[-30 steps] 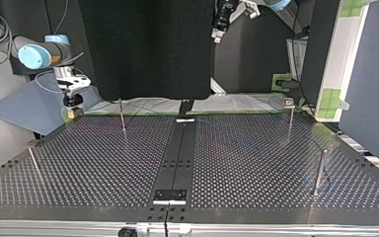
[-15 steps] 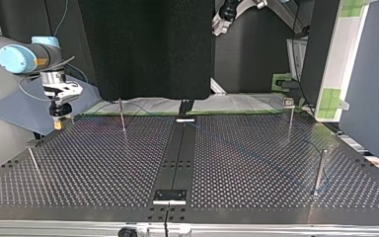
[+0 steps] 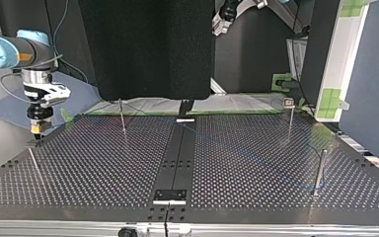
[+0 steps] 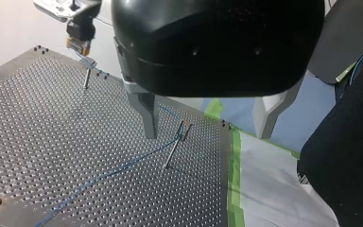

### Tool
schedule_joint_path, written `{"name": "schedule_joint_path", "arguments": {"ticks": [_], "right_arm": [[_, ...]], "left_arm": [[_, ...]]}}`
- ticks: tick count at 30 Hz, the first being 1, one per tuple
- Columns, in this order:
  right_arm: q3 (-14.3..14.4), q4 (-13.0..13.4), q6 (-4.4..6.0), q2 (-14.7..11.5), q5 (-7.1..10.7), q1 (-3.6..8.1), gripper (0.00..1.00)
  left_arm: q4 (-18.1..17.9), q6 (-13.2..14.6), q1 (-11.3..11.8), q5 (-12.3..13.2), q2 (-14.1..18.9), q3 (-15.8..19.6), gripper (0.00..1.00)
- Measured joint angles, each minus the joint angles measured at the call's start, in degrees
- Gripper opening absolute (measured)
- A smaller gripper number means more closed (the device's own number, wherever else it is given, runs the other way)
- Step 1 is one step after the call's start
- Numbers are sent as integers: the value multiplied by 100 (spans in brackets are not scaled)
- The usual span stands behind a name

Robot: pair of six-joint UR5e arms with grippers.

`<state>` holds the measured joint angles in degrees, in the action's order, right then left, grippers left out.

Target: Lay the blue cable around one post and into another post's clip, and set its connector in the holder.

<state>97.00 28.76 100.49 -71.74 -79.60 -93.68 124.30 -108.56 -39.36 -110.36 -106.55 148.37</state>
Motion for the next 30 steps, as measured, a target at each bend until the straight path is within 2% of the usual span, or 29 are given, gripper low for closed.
{"name": "schedule_joint_path", "arguments": {"ticks": [3, 7, 14, 19, 23, 25, 30], "right_arm": [[-11, -1, -136, -111, -136, 14, 0], [-49, -1, -370, -40, -351, 25, 0], [-67, 36, -698, 239, -411, 41, 0], [-85, 51, -952, 304, -268, 82, 0], [-179, -60, -1130, 318, -105, 129, 0], [-263, -154, -1172, 333, -8, 153, 0], [-461, -361, -1198, 444, 200, 215, 0]], "left_arm": [[29, -4, -2, -4, 0, -8, 100], [92, -6, -1, -32, 0, -10, 100], [142, -7, -1, -74, 0, -13, 100], [161, -7, -2, -78, 0, -14, 100], [206, -7, 0, -84, 0, -17, 100], [221, -7, -1, -85, 0, -17, 100], [269, -1, -2, -86, 0, -15, 100]]}}
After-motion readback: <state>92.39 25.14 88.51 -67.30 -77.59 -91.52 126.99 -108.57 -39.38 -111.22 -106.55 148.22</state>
